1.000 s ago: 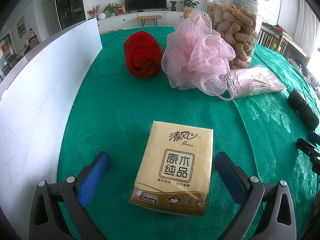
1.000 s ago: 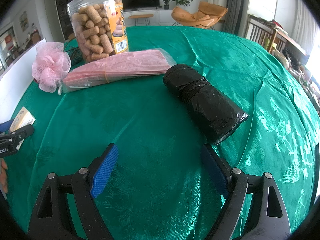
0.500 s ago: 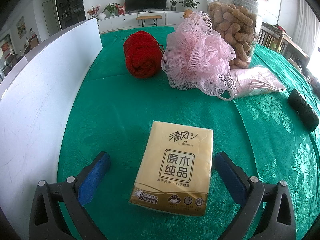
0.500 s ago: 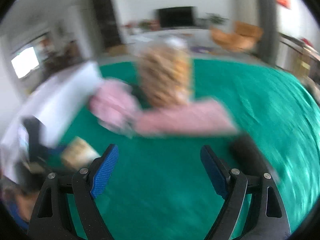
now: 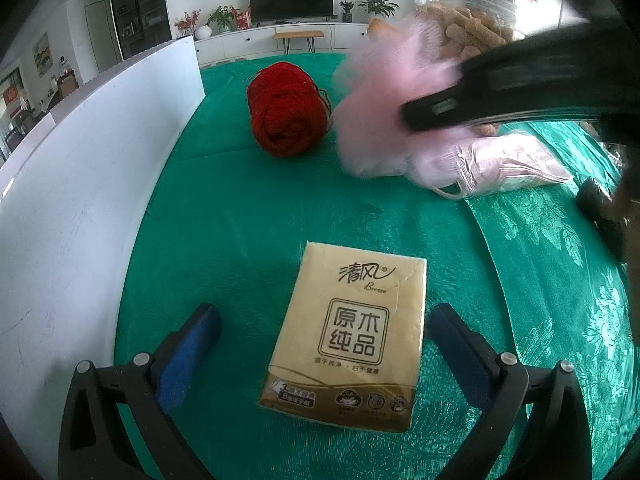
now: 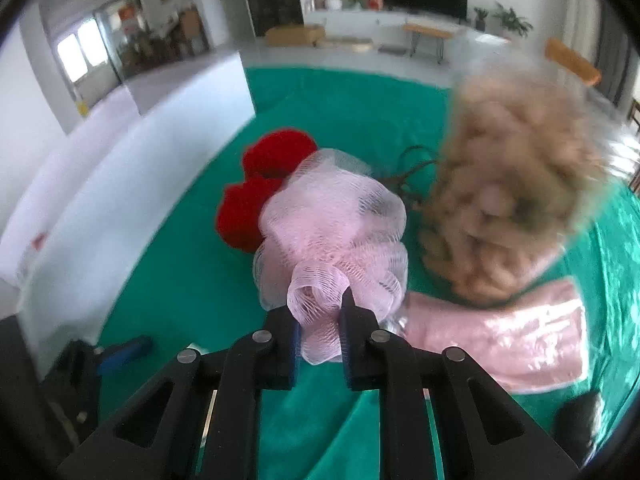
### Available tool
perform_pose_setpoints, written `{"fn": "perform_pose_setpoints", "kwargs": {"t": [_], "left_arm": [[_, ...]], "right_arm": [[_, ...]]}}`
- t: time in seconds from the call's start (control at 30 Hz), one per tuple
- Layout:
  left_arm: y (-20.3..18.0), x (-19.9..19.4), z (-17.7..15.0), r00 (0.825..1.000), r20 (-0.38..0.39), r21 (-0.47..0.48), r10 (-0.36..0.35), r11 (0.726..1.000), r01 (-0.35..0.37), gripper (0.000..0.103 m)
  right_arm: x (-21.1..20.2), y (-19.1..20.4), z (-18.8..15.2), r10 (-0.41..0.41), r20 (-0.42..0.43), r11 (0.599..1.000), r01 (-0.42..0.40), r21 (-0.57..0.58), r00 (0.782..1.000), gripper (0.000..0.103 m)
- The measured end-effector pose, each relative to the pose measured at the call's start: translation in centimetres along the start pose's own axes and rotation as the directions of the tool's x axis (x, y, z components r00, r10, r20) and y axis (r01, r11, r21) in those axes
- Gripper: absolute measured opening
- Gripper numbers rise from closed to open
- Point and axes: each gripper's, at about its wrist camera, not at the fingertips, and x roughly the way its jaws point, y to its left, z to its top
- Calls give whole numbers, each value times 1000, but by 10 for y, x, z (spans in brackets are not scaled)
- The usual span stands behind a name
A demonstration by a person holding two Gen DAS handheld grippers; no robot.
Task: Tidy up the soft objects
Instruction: 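Grasp the pink bath puff with the right tool, then lift the pink bath puff with the right tool and carry it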
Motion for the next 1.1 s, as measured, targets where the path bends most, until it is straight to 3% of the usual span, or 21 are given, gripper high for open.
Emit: {"fn": "perform_pose_setpoints", "kwargs": {"t": [0.13, 0.23, 0.33, 0.4, 0.5, 0.7, 0.93, 1.03, 1.1], "left_arm": [[0, 0, 0, 1000, 0, 0, 0, 1000, 0, 103], [0, 0, 0, 1000, 0, 0, 0, 1000, 0, 103], [0, 0, 0, 1000, 0, 0, 0, 1000, 0, 103], [0, 0, 0, 1000, 0, 0, 0, 1000, 0, 103], [0, 0, 0, 1000, 0, 0, 0, 1000, 0, 103], [0, 0, 0, 1000, 0, 0, 0, 1000, 0, 103], [0, 0, 0, 1000, 0, 0, 0, 1000, 0, 103], [0, 0, 0, 1000, 1, -1, 0, 1000, 0, 103], [0, 0, 0, 1000, 0, 0, 0, 1000, 0, 103]], "right_arm": [[-68, -21, -18, 15, 124, 999, -20, 36, 992, 17], [-111, -41, -41, 6, 160, 996, -21, 90, 987, 21], [-122, -63, -75, 28, 83, 990, -38, 132, 996, 33], [-117, -73, -100, 2, 35, 992, -6, 129, 999, 38], [-112, -92, -137, -14, 41, 979, 5, 206, 999, 73], [-111, -110, -179, -83, 96, 935, 44, 352, 992, 73], [-88, -92, -184, -285, -3, 924, 276, 264, 959, 73], [-87, -87, -184, -310, -7, 925, 303, 231, 951, 74], [-87, -84, -183, -277, 7, 938, 269, 220, 961, 74]]}}
